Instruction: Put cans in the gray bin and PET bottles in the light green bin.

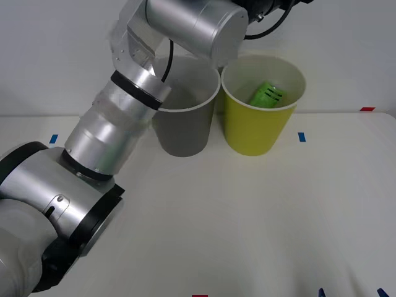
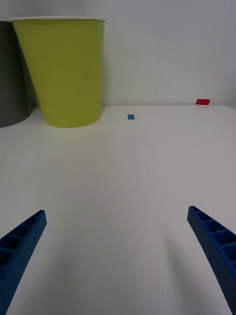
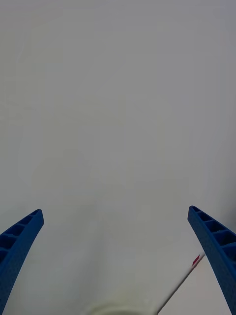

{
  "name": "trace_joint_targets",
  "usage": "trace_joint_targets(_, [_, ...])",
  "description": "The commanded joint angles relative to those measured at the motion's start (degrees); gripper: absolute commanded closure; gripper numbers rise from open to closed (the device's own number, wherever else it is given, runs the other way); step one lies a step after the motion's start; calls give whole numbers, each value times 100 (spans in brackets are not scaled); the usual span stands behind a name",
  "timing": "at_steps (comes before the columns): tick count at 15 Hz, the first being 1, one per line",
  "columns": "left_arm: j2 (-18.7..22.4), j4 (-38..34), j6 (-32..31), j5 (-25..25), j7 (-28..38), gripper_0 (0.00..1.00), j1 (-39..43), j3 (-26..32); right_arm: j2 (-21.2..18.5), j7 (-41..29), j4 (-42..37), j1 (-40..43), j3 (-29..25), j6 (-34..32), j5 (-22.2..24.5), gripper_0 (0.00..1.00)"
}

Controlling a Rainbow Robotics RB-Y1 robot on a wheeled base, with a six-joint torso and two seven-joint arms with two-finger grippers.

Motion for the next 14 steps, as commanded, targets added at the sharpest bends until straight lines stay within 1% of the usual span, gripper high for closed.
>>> trace_joint_targets(1, [147, -553, 714, -169, 1, 0, 50, 213, 0, 0, 0, 0, 0, 0, 0, 0])
trace_joint_targets(4, [297, -1063, 1268, -318, 19, 0, 50, 310, 0, 0, 0, 0, 0, 0, 0, 0])
trace_joint_targets(5, [367, -1353, 1602, -292, 10, 0, 129, 363, 0, 0, 0, 0, 0, 0, 0, 0])
trace_joint_targets(6, [429, -1775, 1857, -283, 19, 0, 375, 415, 0, 0, 0, 0, 0, 0, 0, 0])
trace_joint_targets(9, [587, -2724, 1980, -283, -43, 0, 1193, 705, 0, 0, 0, 0, 0, 0, 0, 0])
trace_joint_targets(12, [859, -3647, 2481, -256, -43, 0, 1729, 951, 0, 0, 0, 0, 0, 0, 0, 0])
trace_joint_targets(14, [1070, -4165, 2490, -212, -52, 0, 2265, 1092, 0, 0, 0, 0, 0, 0, 0, 0])
